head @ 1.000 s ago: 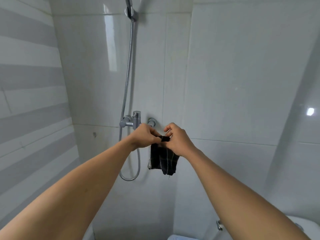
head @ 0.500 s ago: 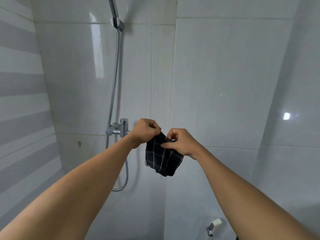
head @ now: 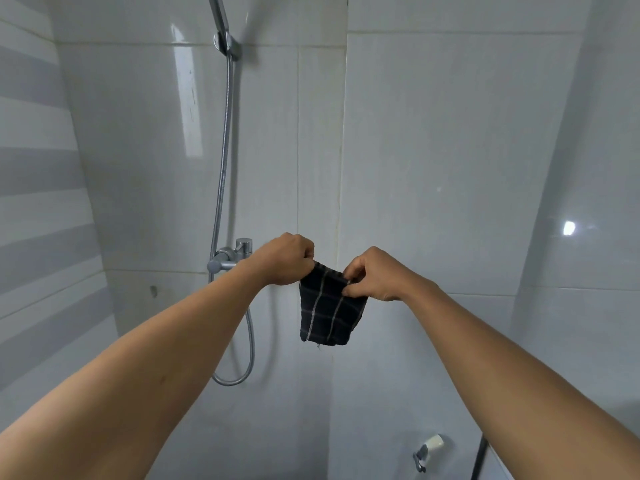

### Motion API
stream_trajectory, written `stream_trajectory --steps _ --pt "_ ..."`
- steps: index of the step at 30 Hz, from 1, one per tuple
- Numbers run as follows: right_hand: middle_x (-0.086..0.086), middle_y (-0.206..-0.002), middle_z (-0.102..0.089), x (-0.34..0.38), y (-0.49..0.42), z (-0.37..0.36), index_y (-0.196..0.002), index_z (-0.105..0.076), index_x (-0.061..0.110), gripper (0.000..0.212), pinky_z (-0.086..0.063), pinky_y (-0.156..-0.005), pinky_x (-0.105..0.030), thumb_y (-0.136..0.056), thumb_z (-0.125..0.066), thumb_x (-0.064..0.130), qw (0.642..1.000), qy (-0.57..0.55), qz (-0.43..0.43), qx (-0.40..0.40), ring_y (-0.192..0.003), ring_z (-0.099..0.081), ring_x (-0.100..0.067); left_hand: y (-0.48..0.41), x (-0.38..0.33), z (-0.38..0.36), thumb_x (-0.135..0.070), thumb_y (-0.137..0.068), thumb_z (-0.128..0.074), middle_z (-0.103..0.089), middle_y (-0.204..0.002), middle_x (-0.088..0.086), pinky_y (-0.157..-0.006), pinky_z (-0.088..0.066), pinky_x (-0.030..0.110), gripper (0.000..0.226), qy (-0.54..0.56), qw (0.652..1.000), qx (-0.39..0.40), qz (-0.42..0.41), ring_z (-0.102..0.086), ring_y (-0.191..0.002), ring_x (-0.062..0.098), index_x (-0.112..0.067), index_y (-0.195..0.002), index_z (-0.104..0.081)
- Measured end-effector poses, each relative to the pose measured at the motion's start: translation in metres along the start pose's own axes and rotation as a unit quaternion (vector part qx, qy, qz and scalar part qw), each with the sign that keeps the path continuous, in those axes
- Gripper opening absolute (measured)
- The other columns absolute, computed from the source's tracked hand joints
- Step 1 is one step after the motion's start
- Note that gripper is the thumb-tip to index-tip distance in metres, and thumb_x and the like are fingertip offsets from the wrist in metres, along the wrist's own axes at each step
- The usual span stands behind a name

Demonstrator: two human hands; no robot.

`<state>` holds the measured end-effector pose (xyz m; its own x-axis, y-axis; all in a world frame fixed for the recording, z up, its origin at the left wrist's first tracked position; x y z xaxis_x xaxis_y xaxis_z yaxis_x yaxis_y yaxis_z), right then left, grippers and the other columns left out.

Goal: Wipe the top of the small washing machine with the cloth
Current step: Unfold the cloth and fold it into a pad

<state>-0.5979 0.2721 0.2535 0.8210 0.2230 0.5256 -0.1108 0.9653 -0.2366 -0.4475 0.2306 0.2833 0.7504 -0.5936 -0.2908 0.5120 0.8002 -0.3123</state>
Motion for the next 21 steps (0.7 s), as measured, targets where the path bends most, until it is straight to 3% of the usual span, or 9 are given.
stream_trajectory --steps 3,5,8,13,16,19,21 --pt "0.003 -0.09 -0.074 -0.002 0.001 0.006 -0.093 -0.078 0.02 0.015 -0.06 -0.079 -0.037 -0.082 -0.074 0.029 1.0 -0.001 -0.005 -0.018 -0.082 -0.07 -0.012 0.001 0.0 -0.008 -0.043 -0.074 -0.056 -0.069 -0.093 0.015 -0.067 -0.045 0.035 0.039 0.092 0.995 0.026 0.012 -0.056 -0.076 0.022 -0.006 -0.085 -0.061" --pt "0.001 -0.089 -0.073 -0.004 0.003 0.009 -0.093 -0.076 0.018 0.015 -0.057 -0.078 -0.034 -0.085 -0.071 0.03 1.0 -0.003 -0.01 -0.029 -0.082 -0.069 -0.013 0.002 -0.002 -0.013 -0.049 -0.075 -0.072 -0.068 -0.091 0.011 -0.065 -0.044 0.033 0.044 0.085 0.996 0.038 0.005 -0.056 -0.075 0.02 -0.008 -0.085 -0.059" --pt "-0.006 -0.084 -0.073 -0.005 0.006 0.01 -0.08 -0.076 0.016 0.017 -0.05 -0.067 -0.029 -0.083 -0.073 0.032 0.999 0.013 -0.018 -0.034 -0.07 -0.063 -0.014 0.002 -0.004 -0.018 -0.038 -0.079 -0.081 -0.064 -0.083 0.007 -0.061 -0.044 0.032 0.041 0.076 0.996 0.043 -0.006 -0.054 -0.07 0.02 -0.008 -0.081 -0.055" --pt "-0.013 -0.08 -0.074 -0.008 0.008 0.013 -0.063 -0.072 0.019 0.018 -0.046 -0.057 -0.032 -0.074 -0.08 0.03 0.999 0.027 -0.027 -0.018 -0.061 -0.057 -0.018 0.003 -0.009 -0.02 -0.017 -0.079 -0.083 -0.048 -0.067 0.002 -0.058 -0.04 0.031 0.041 0.176 0.983 0.05 -0.012 -0.044 -0.063 0.018 -0.015 -0.071 -0.043" --pt "-0.006 -0.08 -0.074 -0.005 0.011 0.013 -0.078 -0.076 0.015 0.007 -0.053 -0.061 -0.033 -0.073 -0.078 0.02 0.998 0.057 -0.023 0.011 -0.069 -0.066 -0.021 0.003 -0.01 -0.019 -0.019 -0.074 -0.088 -0.048 -0.065 0.001 -0.056 -0.043 0.03 0.045 0.185 0.982 0.035 -0.013 -0.047 -0.06 0.016 -0.015 -0.068 -0.043" --pt "-0.004 -0.083 -0.073 -0.005 0.013 0.008 -0.089 -0.079 0.018 0.018 -0.051 -0.058 -0.031 -0.078 -0.066 0.01 0.996 0.083 -0.014 0.042 -0.067 -0.062 -0.02 0.005 -0.016 -0.022 -0.019 -0.075 -0.087 -0.051 -0.061 0.001 -0.05 -0.048 0.023 0.045 0.185 0.981 0.039 -0.032 -0.056 -0.052 0.015 -0.014 -0.065 -0.044" --pt "-0.005 -0.091 -0.074 -0.003 0.012 0.013 -0.093 -0.08 0.018 0.023 -0.054 -0.067 -0.03 -0.083 -0.062 0.008 0.997 0.076 -0.001 0.018 -0.075 -0.065 -0.023 0.006 -0.022 -0.028 -0.015 -0.078 -0.084 -0.061 -0.069 0.005 -0.056 -0.058 0.031 0.031 0.176 0.981 0.064 -0.051 -0.066 -0.058 0.022 -0.013 -0.072 -0.055"
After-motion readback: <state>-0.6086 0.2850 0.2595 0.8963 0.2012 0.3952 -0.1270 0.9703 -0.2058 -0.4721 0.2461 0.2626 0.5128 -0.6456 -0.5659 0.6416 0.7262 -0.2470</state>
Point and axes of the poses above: each hand's wrist, its own y-axis away from the middle knuckle, its own z-axis out of the back of the hand, x = y × z, the point moved 10 cm from there along -y, towards the middle knuckle
